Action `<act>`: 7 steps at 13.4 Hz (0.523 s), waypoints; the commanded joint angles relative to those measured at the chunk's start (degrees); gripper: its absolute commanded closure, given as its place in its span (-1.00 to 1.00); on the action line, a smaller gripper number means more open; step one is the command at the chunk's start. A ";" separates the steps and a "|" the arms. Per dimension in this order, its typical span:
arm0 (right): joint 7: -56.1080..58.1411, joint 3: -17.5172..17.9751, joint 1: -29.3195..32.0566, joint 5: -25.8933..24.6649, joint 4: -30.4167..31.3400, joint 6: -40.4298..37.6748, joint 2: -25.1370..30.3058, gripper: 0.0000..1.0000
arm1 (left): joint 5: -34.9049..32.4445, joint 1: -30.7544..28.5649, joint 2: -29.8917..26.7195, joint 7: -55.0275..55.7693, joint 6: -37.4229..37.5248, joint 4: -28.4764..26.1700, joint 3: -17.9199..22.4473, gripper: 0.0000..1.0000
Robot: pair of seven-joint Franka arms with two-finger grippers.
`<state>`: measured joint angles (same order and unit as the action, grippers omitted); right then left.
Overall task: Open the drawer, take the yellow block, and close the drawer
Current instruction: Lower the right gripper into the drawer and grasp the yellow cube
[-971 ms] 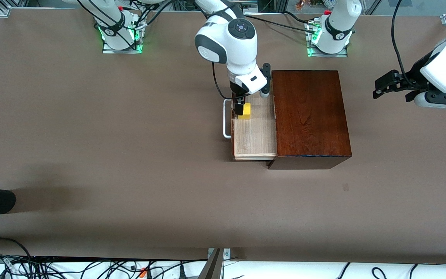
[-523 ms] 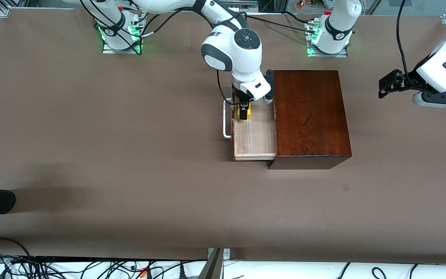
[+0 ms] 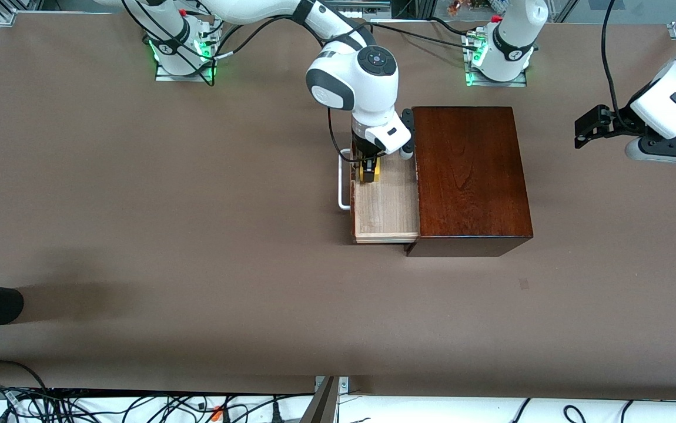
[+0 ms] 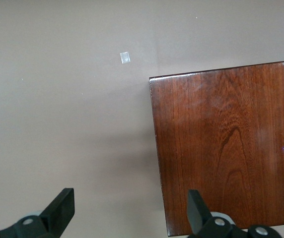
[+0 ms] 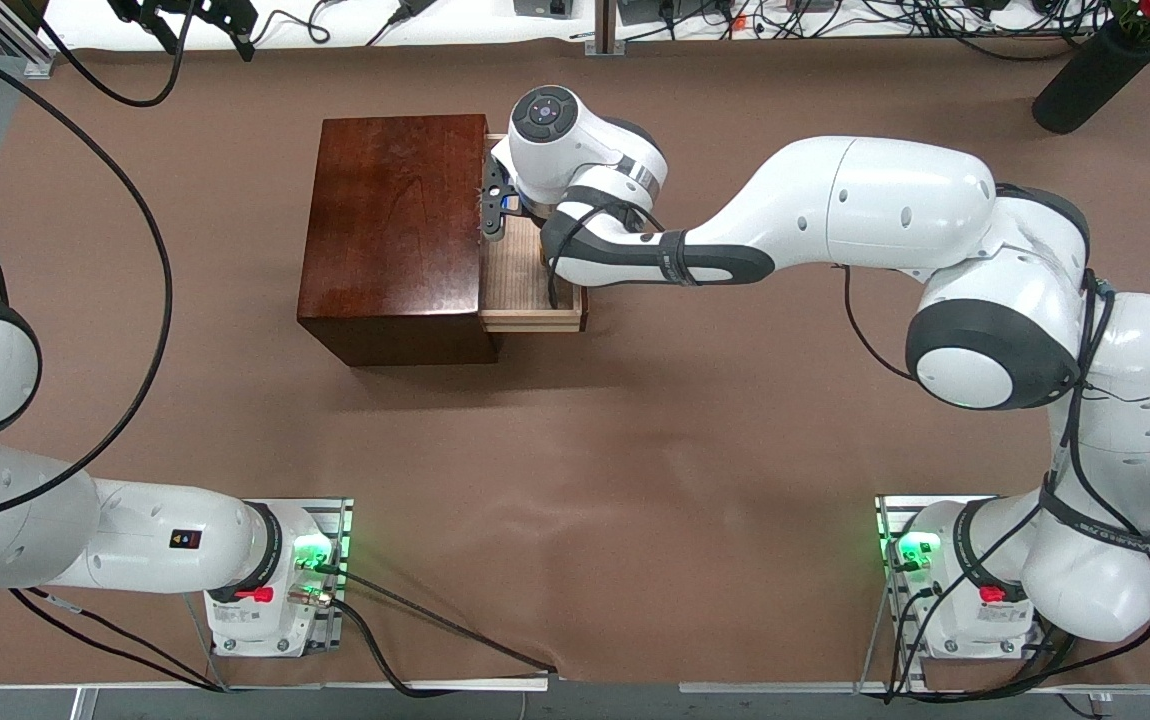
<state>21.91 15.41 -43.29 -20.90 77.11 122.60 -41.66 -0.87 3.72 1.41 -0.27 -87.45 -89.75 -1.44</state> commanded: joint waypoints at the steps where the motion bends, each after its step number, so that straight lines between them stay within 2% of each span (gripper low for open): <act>1: 0.67 -0.55 -0.74 -0.99 -2.14 -1.58 -0.44 0.79 | -1.15 -0.03 -0.79 -0.26 0.43 -0.08 -0.14 -1.00; 2: 0.15 -0.55 -0.57 -0.55 -2.58 -3.06 0.00 0.79 | -1.15 -0.03 -0.70 -0.26 0.43 -0.07 -0.14 -1.00; 4: -0.55 -0.47 -0.21 0.93 -6.17 -5.78 -0.08 0.97 | -1.15 -0.21 -0.61 -0.87 0.43 0.10 -0.14 -1.00; 7: -0.91 -0.82 1.71 7.78 -10.04 -10.52 0.18 1.00 | -1.07 -0.30 -0.53 -0.87 0.43 0.28 -0.14 -1.00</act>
<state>21.32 14.63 -42.86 -16.23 70.26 116.13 -41.49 -0.87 3.62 1.34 -0.26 -87.45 -89.74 -1.43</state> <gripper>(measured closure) 0.445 0.000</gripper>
